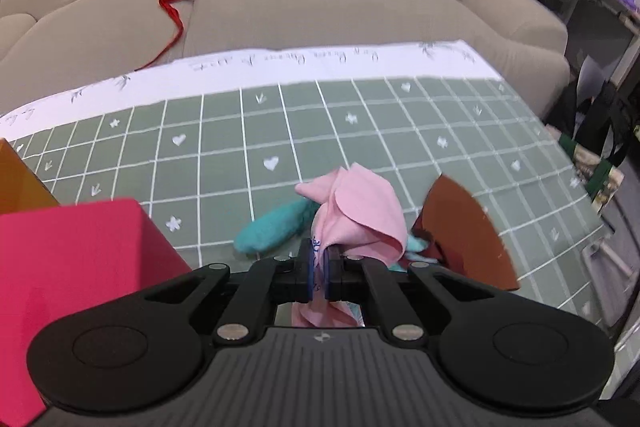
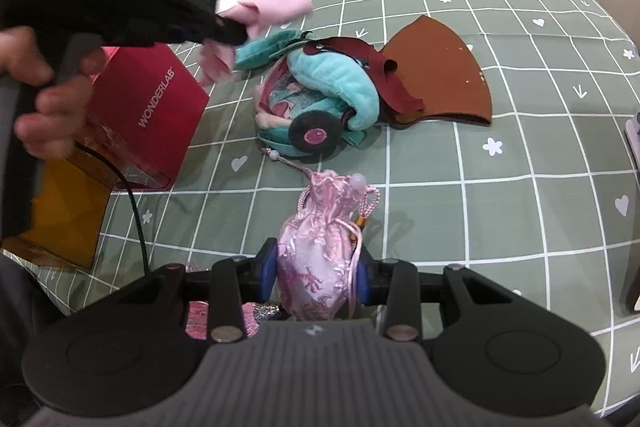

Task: Organize soft objects
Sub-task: 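Grasp the pink cloth with the left tool while the right tool holds the pink pouch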

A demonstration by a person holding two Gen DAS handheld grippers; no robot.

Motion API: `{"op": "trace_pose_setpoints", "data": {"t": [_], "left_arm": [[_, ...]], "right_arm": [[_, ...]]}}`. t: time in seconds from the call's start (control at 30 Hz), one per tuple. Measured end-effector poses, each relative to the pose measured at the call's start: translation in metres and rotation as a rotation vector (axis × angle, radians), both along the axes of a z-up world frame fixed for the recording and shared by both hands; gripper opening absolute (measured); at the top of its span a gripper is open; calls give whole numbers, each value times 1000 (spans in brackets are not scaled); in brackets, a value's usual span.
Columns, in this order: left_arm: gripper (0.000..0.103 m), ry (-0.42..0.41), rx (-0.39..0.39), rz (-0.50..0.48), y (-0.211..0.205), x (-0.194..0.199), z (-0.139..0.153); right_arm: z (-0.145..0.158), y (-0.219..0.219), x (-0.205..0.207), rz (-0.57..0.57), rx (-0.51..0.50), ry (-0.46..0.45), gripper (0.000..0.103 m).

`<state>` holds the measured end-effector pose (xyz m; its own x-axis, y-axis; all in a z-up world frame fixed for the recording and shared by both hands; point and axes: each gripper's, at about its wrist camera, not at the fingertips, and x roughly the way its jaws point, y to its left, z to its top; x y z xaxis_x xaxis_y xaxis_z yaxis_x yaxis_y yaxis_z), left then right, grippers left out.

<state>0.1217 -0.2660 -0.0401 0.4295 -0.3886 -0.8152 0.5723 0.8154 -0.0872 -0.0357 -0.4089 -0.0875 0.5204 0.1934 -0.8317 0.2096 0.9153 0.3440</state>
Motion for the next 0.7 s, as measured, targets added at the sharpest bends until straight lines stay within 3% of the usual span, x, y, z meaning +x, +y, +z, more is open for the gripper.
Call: {"op": "trace_pose_setpoints", "data": {"t": [0.4, 0.7], "left_arm": [[5, -1, -57, -46, 18, -19, 43], [5, 68, -75, -92, 56, -49, 57]], "right_arm": [[6, 4, -4, -27, -51, -5, 35], [30, 20, -10, -27, -45, -22, 36]]}}
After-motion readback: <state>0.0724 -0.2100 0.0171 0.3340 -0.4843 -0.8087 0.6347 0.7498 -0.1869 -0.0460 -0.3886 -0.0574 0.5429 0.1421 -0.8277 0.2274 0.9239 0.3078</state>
